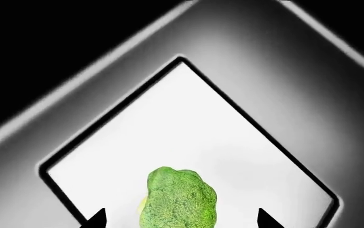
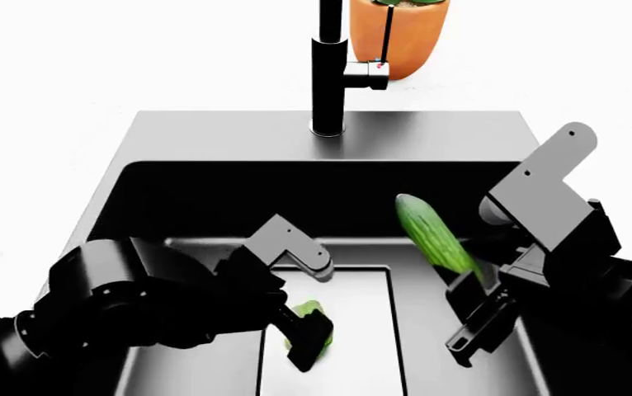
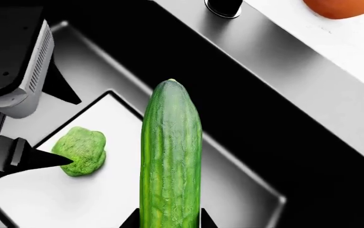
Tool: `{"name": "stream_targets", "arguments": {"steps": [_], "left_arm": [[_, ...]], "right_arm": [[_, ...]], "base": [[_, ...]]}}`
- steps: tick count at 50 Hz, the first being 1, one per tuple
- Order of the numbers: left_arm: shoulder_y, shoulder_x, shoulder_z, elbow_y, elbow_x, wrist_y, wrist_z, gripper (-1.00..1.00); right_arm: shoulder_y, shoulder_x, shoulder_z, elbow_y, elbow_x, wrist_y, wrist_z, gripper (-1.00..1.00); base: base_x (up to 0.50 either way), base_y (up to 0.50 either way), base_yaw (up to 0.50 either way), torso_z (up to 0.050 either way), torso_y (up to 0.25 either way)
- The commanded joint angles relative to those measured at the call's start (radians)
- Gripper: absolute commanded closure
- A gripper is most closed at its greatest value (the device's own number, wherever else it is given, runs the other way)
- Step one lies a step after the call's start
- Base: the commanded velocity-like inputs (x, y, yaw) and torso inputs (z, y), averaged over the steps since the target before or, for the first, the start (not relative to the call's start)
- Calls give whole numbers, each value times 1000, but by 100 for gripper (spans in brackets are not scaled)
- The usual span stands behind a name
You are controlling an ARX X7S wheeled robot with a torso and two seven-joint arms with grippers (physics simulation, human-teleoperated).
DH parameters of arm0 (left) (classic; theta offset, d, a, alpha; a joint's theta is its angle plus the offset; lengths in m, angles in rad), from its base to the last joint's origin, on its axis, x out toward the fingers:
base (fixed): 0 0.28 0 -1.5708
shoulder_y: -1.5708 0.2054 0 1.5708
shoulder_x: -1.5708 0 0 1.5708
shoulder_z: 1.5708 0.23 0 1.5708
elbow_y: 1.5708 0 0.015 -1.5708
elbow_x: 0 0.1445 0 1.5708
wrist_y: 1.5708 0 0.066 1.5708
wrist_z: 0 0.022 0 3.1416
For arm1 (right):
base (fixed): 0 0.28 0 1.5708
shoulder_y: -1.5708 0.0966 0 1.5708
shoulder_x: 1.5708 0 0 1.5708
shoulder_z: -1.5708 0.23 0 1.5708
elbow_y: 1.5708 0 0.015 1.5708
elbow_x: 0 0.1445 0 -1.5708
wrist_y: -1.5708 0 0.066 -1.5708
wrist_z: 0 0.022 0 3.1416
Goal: Pick up the fruits and vegetables and place them in the sink. Turn on the sink faucet to wash them. Then turn the sink off and put them in the tray.
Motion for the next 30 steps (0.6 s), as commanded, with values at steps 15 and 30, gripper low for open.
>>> {"name": "stream_targets", "arguments": {"steps": [15, 30], "left_arm": [[58, 61, 68, -136, 116, 102, 75, -100], [88, 86, 112, -186, 172, 148, 109, -100]], "right_arm": [[-53, 0, -6, -13, -46, -34, -19, 100], [-78, -3, -9, -16, -68, -52, -31, 100]], "base": [[0, 0, 0, 0, -52], [0, 0, 0, 0, 0]]}}
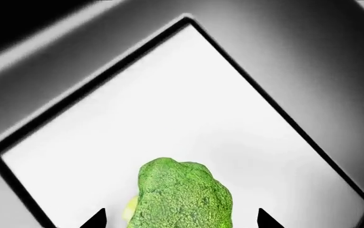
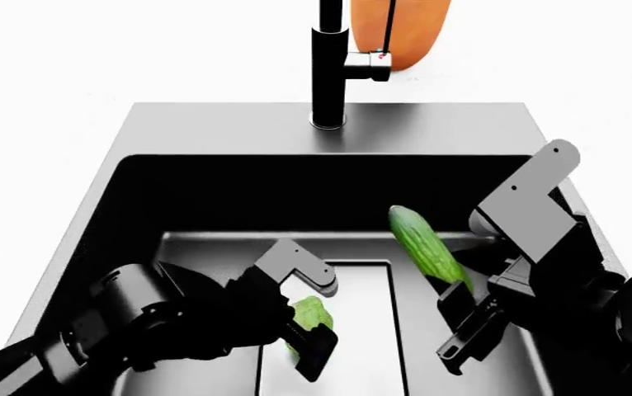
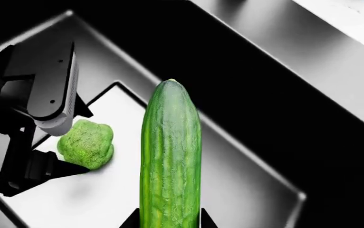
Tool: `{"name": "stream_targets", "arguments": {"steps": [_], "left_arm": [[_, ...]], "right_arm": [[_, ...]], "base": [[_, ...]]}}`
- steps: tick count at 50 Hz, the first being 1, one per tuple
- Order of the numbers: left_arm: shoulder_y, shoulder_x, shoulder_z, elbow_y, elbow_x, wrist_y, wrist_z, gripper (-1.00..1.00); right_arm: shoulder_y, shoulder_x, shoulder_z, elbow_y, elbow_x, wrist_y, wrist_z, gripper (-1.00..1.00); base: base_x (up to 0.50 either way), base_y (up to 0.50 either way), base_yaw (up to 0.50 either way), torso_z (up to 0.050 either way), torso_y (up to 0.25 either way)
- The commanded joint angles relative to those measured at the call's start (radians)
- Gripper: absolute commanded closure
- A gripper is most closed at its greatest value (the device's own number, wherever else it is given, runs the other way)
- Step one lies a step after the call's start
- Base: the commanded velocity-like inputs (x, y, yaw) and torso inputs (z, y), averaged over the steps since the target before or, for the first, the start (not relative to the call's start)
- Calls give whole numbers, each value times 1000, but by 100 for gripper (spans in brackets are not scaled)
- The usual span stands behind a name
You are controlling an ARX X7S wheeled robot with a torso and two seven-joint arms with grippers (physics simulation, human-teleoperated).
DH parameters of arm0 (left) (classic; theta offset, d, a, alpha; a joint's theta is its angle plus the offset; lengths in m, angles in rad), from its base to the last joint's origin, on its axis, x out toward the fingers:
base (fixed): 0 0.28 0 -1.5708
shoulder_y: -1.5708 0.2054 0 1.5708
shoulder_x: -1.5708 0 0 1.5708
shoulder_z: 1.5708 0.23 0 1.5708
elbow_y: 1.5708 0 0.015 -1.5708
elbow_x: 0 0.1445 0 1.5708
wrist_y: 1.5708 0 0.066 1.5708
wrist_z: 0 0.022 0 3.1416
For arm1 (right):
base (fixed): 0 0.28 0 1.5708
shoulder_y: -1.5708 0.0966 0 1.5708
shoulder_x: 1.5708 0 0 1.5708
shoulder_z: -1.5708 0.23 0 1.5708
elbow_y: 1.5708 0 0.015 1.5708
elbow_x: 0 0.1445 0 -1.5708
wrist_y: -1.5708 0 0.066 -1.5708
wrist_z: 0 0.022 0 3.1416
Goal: Pick up the fruits and vegetables and place them in the sink. Turn on the sink faucet to wash them. Then turn the sink off and put them in the tray.
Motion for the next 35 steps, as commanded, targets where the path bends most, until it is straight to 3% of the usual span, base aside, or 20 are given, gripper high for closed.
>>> {"name": "stream_targets", "arguments": {"steps": [1, 13, 14, 28, 35], "left_arm": [[20, 24, 47, -50, 62, 45, 46, -100], [39, 45, 85, -113, 118, 91, 80, -100], [41, 46, 86, -117, 121, 96, 81, 100], [46, 7, 33, -51, 85, 112, 36, 100], [-116, -143, -116, 288, -200, -103, -153, 100]], "right_arm": [[-12, 1, 1, -4, -17, -7, -7, 100], [-17, 6, 0, -15, -11, -14, 4, 100], [-17, 5, -1, -15, -10, -14, 5, 100], [1, -10, -6, -16, 12, -7, 28, 100], [-60, -5, 19, -18, -35, -92, -16, 100]], "base": [[0, 0, 0, 0, 0], [0, 0, 0, 0, 0], [0, 0, 0, 0, 0], [1, -1, -1, 0, 0], [0, 0, 0, -16, 250]]}}
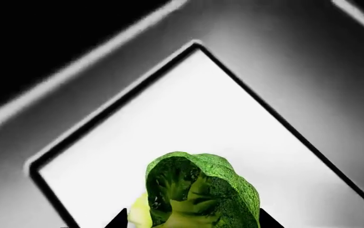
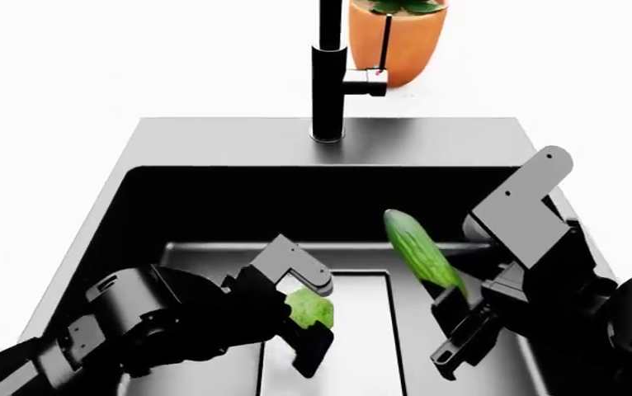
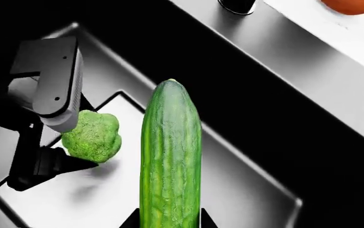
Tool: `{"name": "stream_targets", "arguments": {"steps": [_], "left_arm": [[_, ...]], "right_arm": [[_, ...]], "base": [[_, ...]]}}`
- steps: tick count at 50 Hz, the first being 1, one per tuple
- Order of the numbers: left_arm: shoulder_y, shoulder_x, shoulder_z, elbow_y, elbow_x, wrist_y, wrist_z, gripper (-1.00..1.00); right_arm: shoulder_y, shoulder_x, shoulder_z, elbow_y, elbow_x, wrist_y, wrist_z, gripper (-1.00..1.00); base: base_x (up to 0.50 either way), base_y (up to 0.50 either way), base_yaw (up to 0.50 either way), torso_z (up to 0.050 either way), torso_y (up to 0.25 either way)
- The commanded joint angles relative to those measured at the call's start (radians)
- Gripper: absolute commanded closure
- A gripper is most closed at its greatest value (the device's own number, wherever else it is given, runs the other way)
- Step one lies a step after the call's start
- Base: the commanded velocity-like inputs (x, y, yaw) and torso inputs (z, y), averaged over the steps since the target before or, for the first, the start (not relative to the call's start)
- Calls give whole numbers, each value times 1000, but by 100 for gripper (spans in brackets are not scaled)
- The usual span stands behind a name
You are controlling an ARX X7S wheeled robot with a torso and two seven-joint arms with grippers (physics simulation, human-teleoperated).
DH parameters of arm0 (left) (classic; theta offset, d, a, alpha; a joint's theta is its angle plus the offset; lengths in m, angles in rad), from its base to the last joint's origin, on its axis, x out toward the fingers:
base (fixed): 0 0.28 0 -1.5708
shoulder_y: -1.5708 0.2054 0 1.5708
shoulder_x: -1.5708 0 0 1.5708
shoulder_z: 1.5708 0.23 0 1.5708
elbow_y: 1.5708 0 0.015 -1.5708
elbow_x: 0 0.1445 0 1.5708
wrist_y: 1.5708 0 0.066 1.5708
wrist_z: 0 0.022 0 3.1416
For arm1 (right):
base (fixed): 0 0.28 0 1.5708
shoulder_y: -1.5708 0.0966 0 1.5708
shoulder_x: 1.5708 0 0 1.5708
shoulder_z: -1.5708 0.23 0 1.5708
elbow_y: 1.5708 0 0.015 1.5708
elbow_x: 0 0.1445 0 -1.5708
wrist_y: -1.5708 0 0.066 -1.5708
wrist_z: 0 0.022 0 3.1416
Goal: Pick up the fruits and vegetables and place them in the sink. Turn on the sink faucet to wash them. Then turn the sink off and put them in the tray.
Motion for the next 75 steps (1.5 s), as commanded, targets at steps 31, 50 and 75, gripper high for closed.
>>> {"name": "stream_targets", "arguments": {"steps": [31, 50, 75], "left_arm": [[-509, -240, -296, 267, -661, -313, -451, 100], [-595, -297, -389, 316, -788, -226, -585, 100], [-676, -173, -373, 260, -761, -191, -569, 100]], "right_arm": [[57, 44, 103, 7, 133, -146, 118, 100], [492, 36, 93, 44, 476, 26, 403, 100], [664, -33, 141, 226, 370, 172, 338, 100]], "base": [[-84, 18, 0, -11, 161], [-494, -97, 0, 0, 0], [-152, -469, 0, 0, 0]]}}
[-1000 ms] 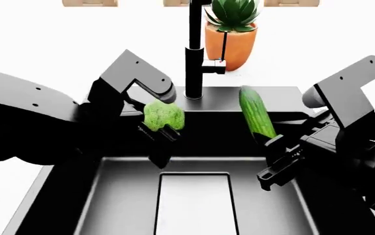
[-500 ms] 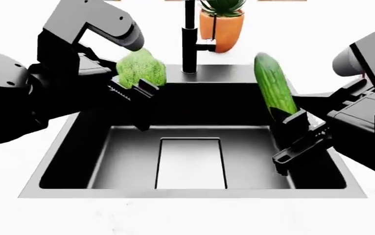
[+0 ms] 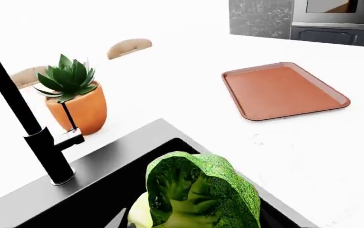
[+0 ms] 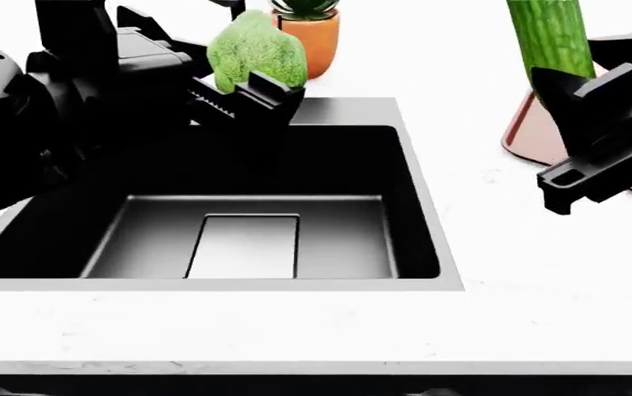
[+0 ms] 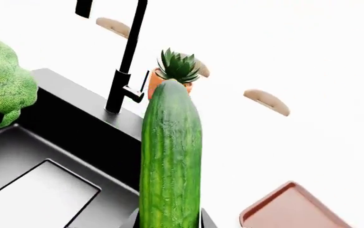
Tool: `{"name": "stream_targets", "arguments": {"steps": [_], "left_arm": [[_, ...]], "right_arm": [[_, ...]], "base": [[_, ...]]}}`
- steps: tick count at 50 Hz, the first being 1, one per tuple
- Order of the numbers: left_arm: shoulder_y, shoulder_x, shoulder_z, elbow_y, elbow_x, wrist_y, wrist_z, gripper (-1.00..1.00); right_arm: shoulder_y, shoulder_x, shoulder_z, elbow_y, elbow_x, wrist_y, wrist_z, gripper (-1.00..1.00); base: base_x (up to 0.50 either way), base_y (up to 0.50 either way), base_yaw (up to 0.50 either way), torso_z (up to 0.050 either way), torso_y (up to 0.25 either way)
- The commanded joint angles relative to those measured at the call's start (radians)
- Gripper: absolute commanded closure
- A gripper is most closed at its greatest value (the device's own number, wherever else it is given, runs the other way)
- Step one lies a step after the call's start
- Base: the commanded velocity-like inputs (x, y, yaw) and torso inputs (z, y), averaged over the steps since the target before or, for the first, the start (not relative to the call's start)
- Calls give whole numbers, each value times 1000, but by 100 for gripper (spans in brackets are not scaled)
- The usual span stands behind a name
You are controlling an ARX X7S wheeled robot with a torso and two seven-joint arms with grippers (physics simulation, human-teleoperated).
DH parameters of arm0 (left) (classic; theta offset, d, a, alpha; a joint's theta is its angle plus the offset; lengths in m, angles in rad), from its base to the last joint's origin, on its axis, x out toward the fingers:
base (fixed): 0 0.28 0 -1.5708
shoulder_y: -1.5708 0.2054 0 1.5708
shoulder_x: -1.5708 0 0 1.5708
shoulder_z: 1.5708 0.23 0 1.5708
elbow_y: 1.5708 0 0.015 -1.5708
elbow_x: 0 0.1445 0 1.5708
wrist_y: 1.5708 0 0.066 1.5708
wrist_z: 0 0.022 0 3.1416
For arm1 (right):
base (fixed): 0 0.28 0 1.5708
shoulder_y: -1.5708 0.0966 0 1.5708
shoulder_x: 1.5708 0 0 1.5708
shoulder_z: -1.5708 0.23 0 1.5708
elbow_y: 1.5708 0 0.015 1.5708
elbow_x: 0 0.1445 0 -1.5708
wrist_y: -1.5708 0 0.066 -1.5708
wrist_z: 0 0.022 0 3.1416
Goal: Pick up the fruits and vegetables and place them in the sink. Turn on the sink faucet to wash them. Then turn the sink off and put them in the tray.
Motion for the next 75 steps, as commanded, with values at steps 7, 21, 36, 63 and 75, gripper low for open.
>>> {"name": "stream_targets", "arguments": {"steps": [7, 21, 36, 63, 75], "left_arm": [[-22, 53, -12, -26, 101, 62, 31, 100], [178, -1, -100, 133, 287, 271, -26, 100], [206, 26, -76, 107, 316, 285, 13, 100], [160, 11, -37, -27, 408, 266, 137, 100], [153, -25, -42, -37, 409, 255, 137, 100]], "right_arm": [[44, -32, 41, 74, -101, 47, -56, 100], [-177, 3, 149, -72, -340, -154, -126, 100], [-158, -3, 137, -18, -389, -111, -176, 100], [-263, -142, 77, 219, -677, -189, -449, 100], [-254, -227, 37, 292, -781, -215, -533, 100]], "base": [[0, -500, 0, 0, 0], [0, -500, 0, 0, 0], [0, -500, 0, 0, 0], [47, -498, 0, 0, 0], [495, -103, 0, 0, 1]]}}
